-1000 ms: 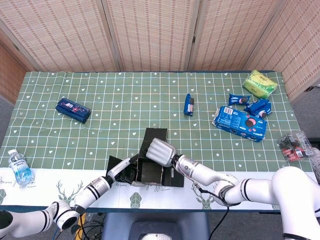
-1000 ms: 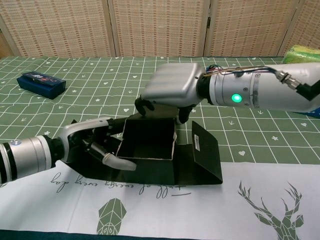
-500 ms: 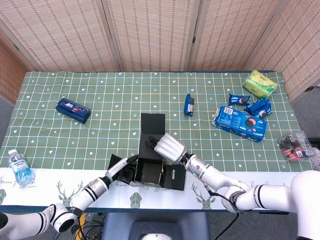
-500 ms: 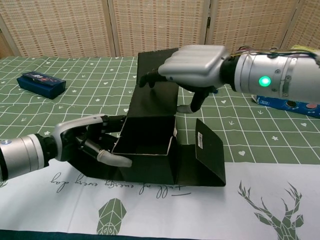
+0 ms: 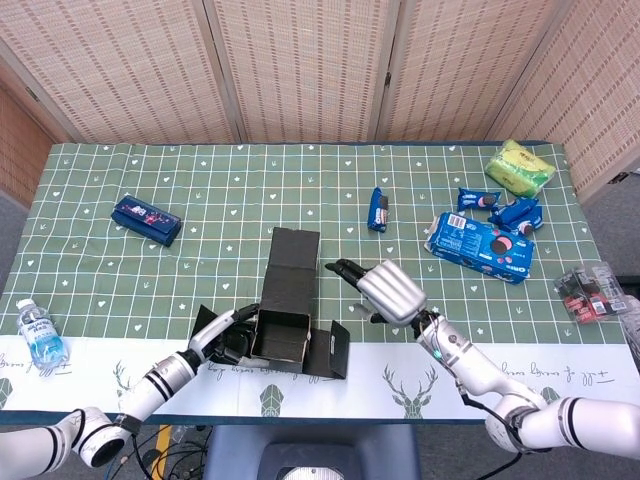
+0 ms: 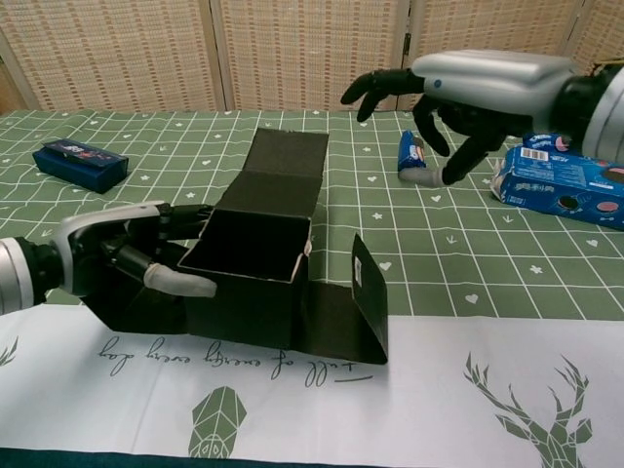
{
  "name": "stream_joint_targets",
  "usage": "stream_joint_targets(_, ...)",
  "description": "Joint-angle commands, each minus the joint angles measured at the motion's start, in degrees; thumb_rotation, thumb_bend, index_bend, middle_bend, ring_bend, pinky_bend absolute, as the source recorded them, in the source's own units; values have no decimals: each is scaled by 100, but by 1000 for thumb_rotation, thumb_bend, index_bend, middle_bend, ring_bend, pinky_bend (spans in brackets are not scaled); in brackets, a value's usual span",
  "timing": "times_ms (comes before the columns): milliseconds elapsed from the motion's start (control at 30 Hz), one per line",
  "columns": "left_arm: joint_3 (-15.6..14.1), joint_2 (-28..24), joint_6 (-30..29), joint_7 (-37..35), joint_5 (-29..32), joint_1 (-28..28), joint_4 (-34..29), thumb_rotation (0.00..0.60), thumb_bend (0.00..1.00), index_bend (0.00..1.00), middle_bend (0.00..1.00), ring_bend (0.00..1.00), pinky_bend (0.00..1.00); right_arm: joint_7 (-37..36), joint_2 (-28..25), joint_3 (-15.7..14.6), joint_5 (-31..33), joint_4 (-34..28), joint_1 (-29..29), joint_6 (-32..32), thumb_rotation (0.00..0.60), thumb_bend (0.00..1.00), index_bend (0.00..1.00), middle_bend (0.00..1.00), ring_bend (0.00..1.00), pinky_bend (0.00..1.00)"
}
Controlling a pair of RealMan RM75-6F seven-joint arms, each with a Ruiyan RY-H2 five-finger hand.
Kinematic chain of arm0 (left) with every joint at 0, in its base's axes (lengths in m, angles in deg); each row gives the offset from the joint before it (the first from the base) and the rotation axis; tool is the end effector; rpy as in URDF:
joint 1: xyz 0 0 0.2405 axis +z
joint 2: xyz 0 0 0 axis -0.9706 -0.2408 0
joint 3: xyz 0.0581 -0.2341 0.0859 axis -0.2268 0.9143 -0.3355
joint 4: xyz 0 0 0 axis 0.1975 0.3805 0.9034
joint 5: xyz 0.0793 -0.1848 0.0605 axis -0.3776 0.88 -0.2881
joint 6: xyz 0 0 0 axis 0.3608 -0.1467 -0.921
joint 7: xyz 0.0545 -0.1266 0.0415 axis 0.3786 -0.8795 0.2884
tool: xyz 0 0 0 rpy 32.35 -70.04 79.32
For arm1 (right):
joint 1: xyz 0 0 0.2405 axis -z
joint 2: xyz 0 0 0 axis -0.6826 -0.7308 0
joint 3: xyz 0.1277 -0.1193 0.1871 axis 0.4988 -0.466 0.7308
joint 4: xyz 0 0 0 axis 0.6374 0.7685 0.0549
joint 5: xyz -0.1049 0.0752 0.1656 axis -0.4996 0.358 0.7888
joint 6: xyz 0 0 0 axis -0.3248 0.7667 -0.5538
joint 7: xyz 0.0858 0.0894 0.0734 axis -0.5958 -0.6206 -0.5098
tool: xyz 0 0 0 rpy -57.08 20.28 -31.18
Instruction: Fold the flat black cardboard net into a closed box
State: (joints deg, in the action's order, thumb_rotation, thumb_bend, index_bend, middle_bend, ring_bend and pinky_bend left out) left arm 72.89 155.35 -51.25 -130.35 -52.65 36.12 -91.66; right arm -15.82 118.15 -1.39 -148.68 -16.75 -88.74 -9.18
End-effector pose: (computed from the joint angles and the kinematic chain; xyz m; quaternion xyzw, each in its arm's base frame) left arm -0.1792 0.2922 -0.0300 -0.4939 -0.7498 -0.4382 0.0425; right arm -0.1125 -0.3159 0.0407 0.7865 -0.2859 0.4336 0.3342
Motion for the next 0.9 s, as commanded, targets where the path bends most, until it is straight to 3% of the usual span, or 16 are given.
stream_joint_targets(33,-40,-213,-74,-159,-33,51,-139,600,109,218,233,585,657,-428,10,-160,-257,109,336,298,600,369,94,183,663,823)
stream_joint_targets(333,2,-897,-138,-986,-65,51,-460,600,108,221,238,585,657,-911,356,-312,-727,555,878,897,600,334,94,183,660,823)
stream_joint_targets(500,47,-1171,-110,-1331,-83,-4,-533,600,109,221,238,585,657,-793,810,-292,-966,935,1038,1168,600,74,48,145,638,823)
stream_joint_targets(567,75,-1245,-93,-1436,-50,-17,-583,600,109,221,238,585,657,-601,1064,-243,-1024,1116,1079,1261,600,12,13,120,625,823)
stream_joint_targets(900,139,-1420,-27,-1591,-72,-97,-805,600,109,220,238,585,657,-265,2365,70,-1448,2011,1035,1682,600,0,0,68,575,822)
